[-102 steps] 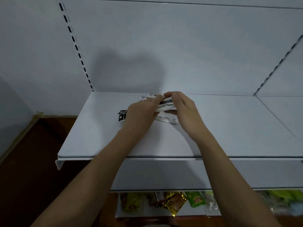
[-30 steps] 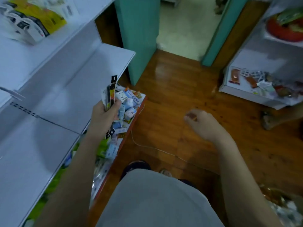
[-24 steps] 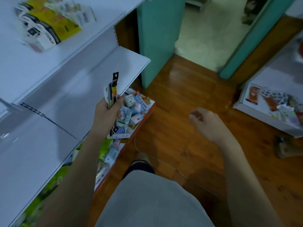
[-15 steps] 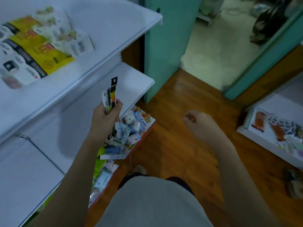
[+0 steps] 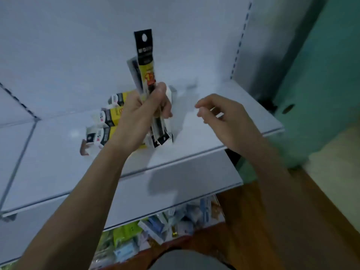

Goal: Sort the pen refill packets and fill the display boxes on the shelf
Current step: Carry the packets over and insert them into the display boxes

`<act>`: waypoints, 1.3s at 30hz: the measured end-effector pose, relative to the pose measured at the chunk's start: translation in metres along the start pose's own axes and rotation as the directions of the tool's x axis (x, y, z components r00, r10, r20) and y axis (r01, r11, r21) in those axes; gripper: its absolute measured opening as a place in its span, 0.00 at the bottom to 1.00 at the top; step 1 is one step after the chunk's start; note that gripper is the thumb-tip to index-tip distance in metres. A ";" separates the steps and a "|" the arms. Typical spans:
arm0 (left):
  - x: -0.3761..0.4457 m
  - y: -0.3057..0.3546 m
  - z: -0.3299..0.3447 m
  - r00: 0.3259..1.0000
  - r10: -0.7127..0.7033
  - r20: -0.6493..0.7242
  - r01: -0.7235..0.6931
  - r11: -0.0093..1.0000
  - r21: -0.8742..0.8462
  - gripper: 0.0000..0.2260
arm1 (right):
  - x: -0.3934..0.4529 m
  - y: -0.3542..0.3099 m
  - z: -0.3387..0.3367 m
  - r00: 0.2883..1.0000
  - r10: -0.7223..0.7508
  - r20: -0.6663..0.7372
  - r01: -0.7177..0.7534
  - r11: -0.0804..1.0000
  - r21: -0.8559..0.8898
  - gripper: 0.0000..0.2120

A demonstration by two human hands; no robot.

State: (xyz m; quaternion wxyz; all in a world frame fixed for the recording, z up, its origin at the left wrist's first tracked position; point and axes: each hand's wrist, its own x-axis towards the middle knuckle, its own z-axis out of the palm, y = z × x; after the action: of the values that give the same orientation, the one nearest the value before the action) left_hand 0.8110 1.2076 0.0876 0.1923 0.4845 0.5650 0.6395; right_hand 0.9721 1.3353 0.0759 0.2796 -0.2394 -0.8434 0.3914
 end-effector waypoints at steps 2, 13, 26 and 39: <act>0.016 0.007 -0.010 0.986 0.039 -0.161 -0.033 0.999 0.036 0.19 | 0.031 -0.010 0.006 0.987 -0.074 0.143 0.058 0.992 0.114 0.06; 0.018 0.034 -0.060 0.857 0.074 -0.511 0.054 0.971 0.232 0.14 | 0.109 -0.067 0.087 0.801 -0.352 0.483 0.074 0.861 0.504 0.07; 0.030 0.002 -0.184 0.841 -0.003 -0.541 0.108 0.981 0.161 0.10 | 0.195 -0.052 0.136 0.824 -0.186 0.535 0.220 0.975 0.000 0.11; 0.052 -0.007 -0.227 0.837 0.005 -0.547 0.072 0.990 0.120 0.06 | 0.219 -0.049 0.162 0.704 -0.063 0.708 0.235 0.961 -0.148 0.27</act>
State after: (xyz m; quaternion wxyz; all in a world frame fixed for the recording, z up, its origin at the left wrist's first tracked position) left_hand 0.5956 1.1290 0.1270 0.0011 0.2841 0.6470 0.7076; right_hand 0.6966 1.3576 0.0899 -0.0568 -0.0355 -0.9418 0.3294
